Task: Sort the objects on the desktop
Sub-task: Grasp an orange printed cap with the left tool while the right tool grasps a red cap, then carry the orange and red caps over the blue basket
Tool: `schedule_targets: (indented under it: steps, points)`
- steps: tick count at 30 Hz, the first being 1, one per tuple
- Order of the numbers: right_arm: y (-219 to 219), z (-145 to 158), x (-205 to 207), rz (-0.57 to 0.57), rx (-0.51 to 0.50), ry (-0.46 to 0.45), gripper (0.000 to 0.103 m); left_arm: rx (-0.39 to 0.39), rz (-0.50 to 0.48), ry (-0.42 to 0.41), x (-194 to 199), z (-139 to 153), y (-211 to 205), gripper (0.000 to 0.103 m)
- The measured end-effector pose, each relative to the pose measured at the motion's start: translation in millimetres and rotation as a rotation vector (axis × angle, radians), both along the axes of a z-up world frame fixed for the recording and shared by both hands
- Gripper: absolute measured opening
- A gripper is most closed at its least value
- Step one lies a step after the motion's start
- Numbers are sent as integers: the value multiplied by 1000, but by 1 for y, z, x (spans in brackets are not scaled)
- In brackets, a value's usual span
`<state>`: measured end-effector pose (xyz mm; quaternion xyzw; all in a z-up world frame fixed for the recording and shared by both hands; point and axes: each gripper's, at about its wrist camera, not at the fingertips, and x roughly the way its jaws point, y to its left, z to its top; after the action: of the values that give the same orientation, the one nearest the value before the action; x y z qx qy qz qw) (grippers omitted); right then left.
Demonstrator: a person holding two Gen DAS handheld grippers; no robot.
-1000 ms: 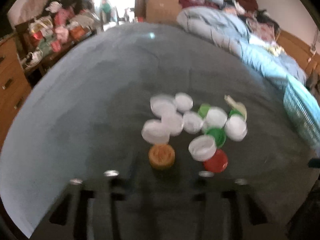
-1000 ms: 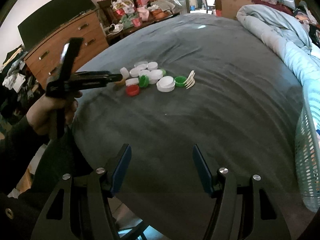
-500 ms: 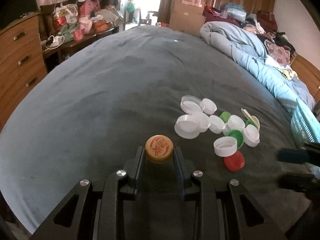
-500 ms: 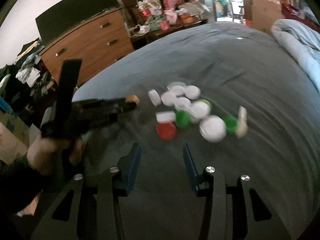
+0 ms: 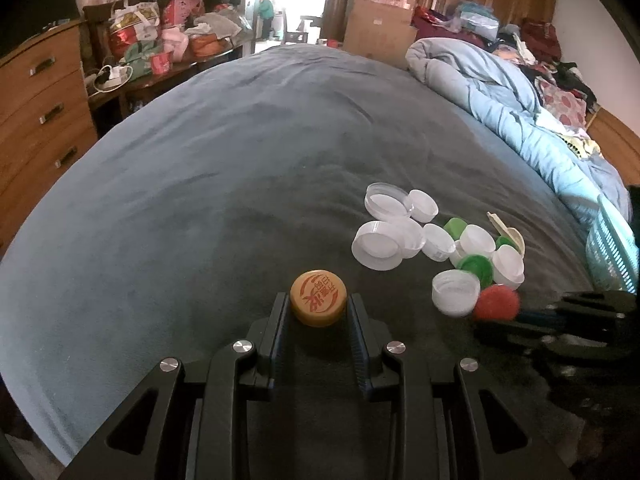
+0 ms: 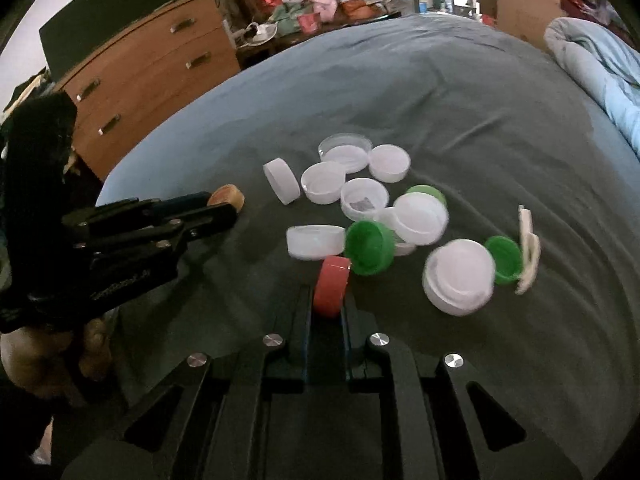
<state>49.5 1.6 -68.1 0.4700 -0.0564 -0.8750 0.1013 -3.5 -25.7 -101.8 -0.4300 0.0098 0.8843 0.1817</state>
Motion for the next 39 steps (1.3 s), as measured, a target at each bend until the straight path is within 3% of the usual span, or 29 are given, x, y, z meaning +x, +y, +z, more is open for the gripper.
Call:
schedule_targets:
  steps: [5, 13, 30, 39]
  points:
    - [13, 33, 33, -28, -1, 61, 10, -57, 4, 41, 24, 27, 15, 30]
    - [46, 82, 96, -121, 32, 141, 10, -181, -118, 140, 70, 69, 87, 30]
    - [128, 127, 166, -302, 66, 253, 10, -227, -271, 192, 115, 109, 177, 30]
    - [174, 139, 196, -402, 97, 278, 10, -214, -370, 204, 128, 128, 238, 30]
